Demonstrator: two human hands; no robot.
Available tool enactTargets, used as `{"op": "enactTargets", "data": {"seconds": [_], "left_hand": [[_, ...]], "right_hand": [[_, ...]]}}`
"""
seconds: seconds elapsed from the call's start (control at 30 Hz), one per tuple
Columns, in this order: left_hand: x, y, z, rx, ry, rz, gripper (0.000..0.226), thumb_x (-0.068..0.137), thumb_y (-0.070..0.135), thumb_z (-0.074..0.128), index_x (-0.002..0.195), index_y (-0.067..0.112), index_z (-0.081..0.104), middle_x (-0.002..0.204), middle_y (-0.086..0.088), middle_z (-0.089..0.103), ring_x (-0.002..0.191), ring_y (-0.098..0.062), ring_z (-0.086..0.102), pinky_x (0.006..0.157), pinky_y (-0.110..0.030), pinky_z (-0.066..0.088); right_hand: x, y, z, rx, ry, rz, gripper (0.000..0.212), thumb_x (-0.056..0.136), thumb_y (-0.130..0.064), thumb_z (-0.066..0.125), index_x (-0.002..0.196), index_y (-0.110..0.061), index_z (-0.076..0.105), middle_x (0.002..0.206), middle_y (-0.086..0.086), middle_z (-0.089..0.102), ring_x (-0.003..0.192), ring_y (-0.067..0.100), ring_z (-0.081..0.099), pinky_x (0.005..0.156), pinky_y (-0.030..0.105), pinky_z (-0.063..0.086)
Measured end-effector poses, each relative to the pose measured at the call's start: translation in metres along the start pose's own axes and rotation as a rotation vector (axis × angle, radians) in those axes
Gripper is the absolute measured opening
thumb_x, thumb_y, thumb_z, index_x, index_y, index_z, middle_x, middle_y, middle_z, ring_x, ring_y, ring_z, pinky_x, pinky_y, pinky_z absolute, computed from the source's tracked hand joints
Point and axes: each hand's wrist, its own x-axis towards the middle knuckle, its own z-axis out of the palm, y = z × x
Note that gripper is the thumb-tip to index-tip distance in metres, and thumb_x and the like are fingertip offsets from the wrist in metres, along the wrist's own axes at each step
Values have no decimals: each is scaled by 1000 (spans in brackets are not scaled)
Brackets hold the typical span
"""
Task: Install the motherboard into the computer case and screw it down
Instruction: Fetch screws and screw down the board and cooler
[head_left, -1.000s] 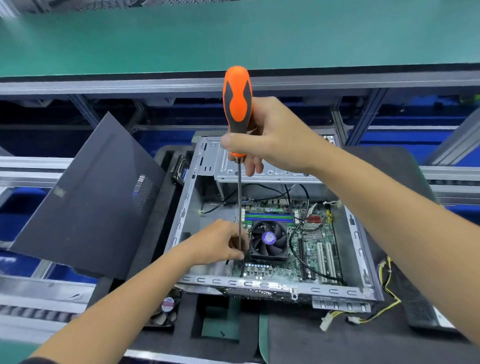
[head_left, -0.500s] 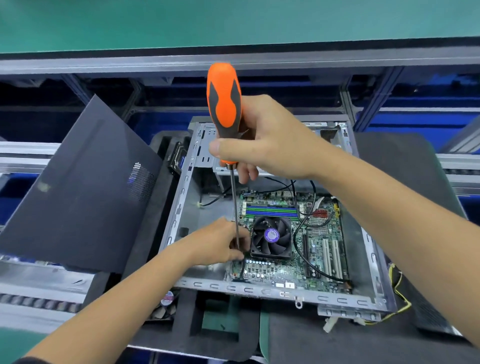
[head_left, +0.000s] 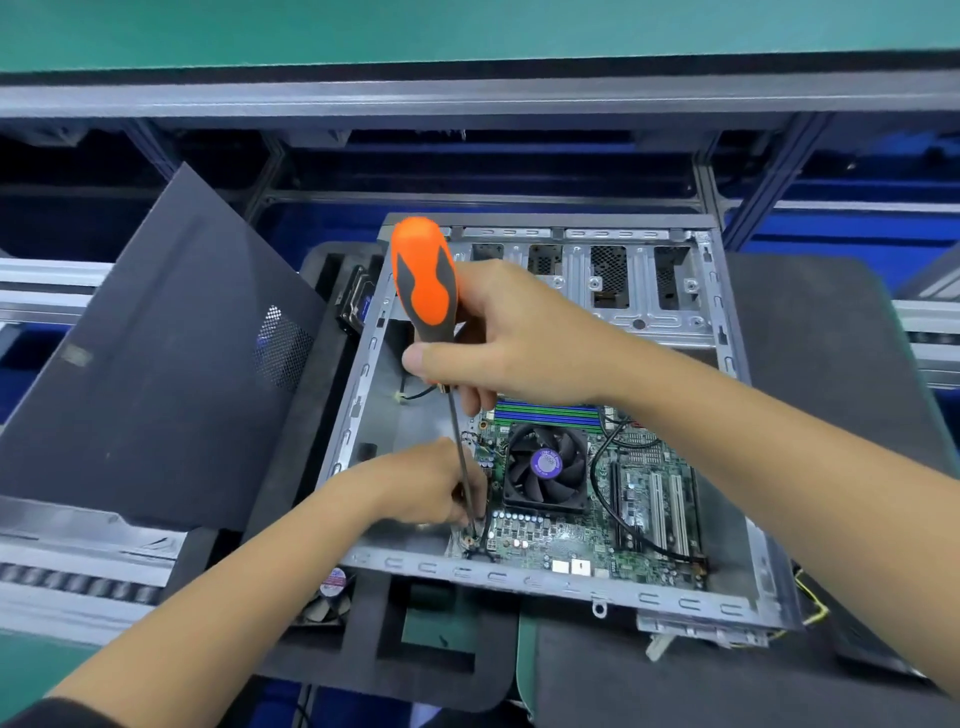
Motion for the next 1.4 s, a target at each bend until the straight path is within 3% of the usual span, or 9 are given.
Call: {"op": "enactTargets", "data": {"seconds": [0.2, 0.4, 0.7, 0.83, 0.93, 1.13, 1.3, 1.4], "left_hand": [[-2, 2, -1, -24, -61, -9, 8, 80, 23, 73, 88, 22, 73, 86, 6, 71, 82, -18, 66, 79, -36, 55], [-3, 4, 1, -12, -58, -39, 8, 81, 24, 72, 90, 22, 74, 87, 2, 73, 83, -21, 68, 81, -40, 55], [-4, 4, 1, 23, -20, -30, 11, 82, 24, 72, 91, 19, 74, 88, 5, 70, 82, -11, 64, 76, -28, 52], [-3, 2, 2, 36, -24, -3, 8, 81, 22, 72, 89, 21, 75, 81, 9, 69, 76, -8, 63, 65, -17, 47], [-2, -1, 3, 32, -47, -2, 10, 81, 22, 72, 91, 20, 75, 86, 2, 72, 80, -14, 66, 72, -27, 53], [1, -4, 6, 45, -31, 49, 12, 81, 19, 72, 92, 19, 75, 81, 15, 68, 70, 10, 58, 62, -6, 40], [5, -5, 10, 126, -59, 90, 13, 82, 19, 71, 94, 17, 75, 87, 11, 72, 70, 6, 58, 61, -4, 39], [9, -4, 13, 177, -94, 97, 15, 84, 19, 69, 97, 14, 74, 93, 7, 72, 74, 1, 58, 66, -9, 40]], "right_hand": [[1, 0, 5, -9, -24, -12, 17, 90, -10, 61, 81, -1, 49, 67, 21, 61, 50, 23, 65, 48, 26, 49], [-1, -1, 7, -26, -27, -34, 16, 89, -10, 61, 79, -2, 49, 63, 16, 61, 48, 18, 64, 48, 23, 49], [-6, -2, 8, -9, -19, -19, 18, 90, -8, 61, 86, 6, 50, 74, 25, 61, 51, 22, 65, 48, 26, 50], [-8, -4, 10, -10, -20, -14, 16, 89, -8, 61, 84, 3, 50, 73, 24, 61, 51, 21, 65, 49, 24, 49], [-8, -5, 12, -13, -25, -18, 16, 89, -6, 61, 82, 2, 49, 69, 22, 60, 49, 20, 64, 48, 22, 47], [-11, -8, 11, -40, -42, -24, 19, 87, -7, 64, 82, 4, 49, 64, 16, 59, 50, 17, 65, 50, 21, 49], [-8, -21, 9, -116, -127, -42, 31, 80, -16, 75, 66, -11, 48, 53, -11, 47, 46, 11, 52, 50, 16, 40], [-8, -29, 12, -186, -155, -35, 38, 77, -22, 79, 60, -15, 46, 46, -13, 45, 42, 6, 49, 48, 9, 34]]}}
